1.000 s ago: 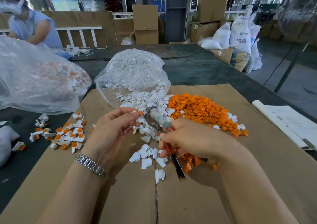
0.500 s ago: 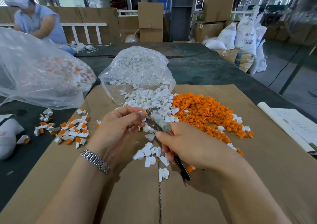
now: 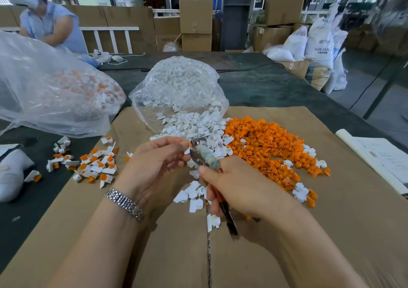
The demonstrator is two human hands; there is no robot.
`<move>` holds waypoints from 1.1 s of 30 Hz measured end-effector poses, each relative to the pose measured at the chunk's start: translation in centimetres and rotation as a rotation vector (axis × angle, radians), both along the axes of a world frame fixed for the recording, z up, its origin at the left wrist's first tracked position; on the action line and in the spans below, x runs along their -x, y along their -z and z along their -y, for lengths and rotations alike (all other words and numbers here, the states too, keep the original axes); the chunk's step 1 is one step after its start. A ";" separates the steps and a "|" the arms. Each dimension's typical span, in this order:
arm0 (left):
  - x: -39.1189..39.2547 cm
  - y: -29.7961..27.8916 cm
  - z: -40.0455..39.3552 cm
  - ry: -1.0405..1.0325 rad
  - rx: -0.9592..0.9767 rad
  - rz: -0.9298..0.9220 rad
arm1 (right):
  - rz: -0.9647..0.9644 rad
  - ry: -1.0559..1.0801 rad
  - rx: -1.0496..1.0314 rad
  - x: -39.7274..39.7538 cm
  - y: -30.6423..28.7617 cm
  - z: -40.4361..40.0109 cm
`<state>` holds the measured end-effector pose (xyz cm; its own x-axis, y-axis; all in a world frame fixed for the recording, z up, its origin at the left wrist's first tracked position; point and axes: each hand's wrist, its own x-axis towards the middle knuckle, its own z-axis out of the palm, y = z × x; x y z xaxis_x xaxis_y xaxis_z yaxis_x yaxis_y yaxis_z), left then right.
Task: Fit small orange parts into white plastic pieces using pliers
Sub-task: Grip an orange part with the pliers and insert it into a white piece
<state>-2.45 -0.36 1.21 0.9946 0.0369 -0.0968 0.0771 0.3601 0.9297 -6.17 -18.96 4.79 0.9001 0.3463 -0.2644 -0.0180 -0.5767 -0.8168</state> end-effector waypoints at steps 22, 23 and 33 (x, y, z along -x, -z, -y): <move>0.5 1.3 1.8 0.069 -1.367 0.180 | 0.350 0.455 0.820 -6.3 3.2 3.8; 0.4 1.3 1.9 0.052 -1.379 0.176 | 0.362 0.453 0.830 -6.4 3.3 3.8; 0.4 0.9 0.6 -0.035 -0.997 0.102 | 0.391 0.414 0.653 -6.5 4.0 4.7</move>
